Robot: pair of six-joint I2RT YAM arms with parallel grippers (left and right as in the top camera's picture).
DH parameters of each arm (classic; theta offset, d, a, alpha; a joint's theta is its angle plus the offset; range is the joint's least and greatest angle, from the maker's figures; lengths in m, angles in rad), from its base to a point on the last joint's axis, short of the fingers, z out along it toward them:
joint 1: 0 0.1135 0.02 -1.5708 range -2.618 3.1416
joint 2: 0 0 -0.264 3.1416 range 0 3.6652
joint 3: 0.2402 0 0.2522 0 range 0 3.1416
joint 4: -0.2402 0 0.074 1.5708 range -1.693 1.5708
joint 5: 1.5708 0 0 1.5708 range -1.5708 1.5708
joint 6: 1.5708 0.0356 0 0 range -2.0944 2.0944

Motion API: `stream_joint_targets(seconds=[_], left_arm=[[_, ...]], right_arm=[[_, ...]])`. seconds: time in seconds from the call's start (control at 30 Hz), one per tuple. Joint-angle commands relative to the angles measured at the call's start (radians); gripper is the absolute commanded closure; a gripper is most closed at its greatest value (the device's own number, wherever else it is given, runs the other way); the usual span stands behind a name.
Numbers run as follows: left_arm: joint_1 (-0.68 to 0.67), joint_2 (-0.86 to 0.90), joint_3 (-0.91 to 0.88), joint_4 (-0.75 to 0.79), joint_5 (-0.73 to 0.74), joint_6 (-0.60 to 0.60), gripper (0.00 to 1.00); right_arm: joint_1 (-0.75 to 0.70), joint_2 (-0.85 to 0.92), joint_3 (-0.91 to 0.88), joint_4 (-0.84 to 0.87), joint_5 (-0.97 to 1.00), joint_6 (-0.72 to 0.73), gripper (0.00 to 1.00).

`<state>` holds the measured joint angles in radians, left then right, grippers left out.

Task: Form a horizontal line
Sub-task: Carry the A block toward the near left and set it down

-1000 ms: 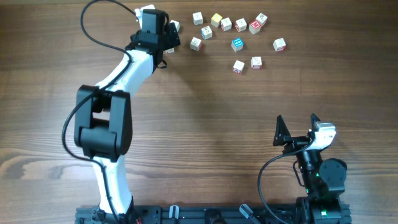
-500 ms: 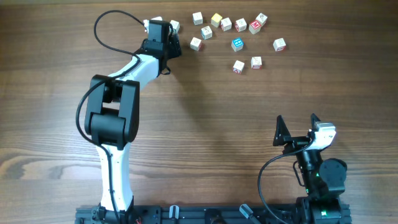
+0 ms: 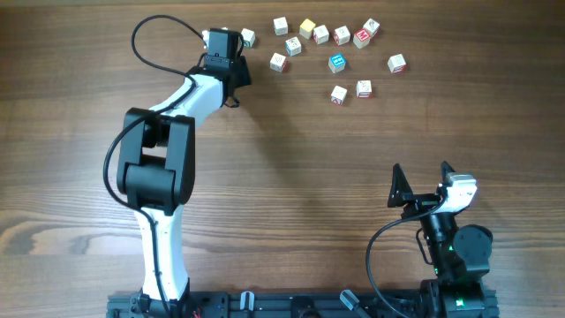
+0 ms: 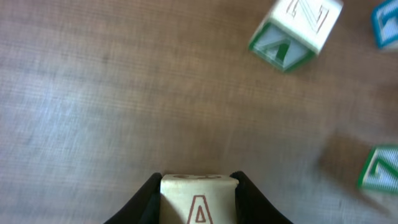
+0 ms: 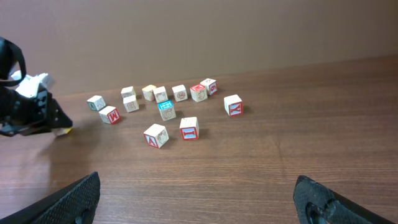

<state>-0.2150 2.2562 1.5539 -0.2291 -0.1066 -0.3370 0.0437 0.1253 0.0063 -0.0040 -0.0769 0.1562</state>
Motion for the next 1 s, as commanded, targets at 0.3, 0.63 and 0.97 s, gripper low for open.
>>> stream_joint_targets(seconds=[0.3, 0.63, 0.97], left_arm=[[0.01, -0.489, -0.016, -0.495, -0.274, 0.076, 0.78], [0.01, -0.891, -0.016, -0.861, -0.313, 0.032, 0.79], [0.01, -0.962, -0.082, -1.126, -0.315, -0.097, 0.83]], right_arm=[[-0.005, -0.003, 0.001, 0.002, 0.018, 0.002, 0.0], [-0.005, -0.003, 0.001, 0.002, 0.018, 0.002, 0.0], [-0.005, -0.003, 0.001, 0.002, 0.018, 0.001, 0.0]])
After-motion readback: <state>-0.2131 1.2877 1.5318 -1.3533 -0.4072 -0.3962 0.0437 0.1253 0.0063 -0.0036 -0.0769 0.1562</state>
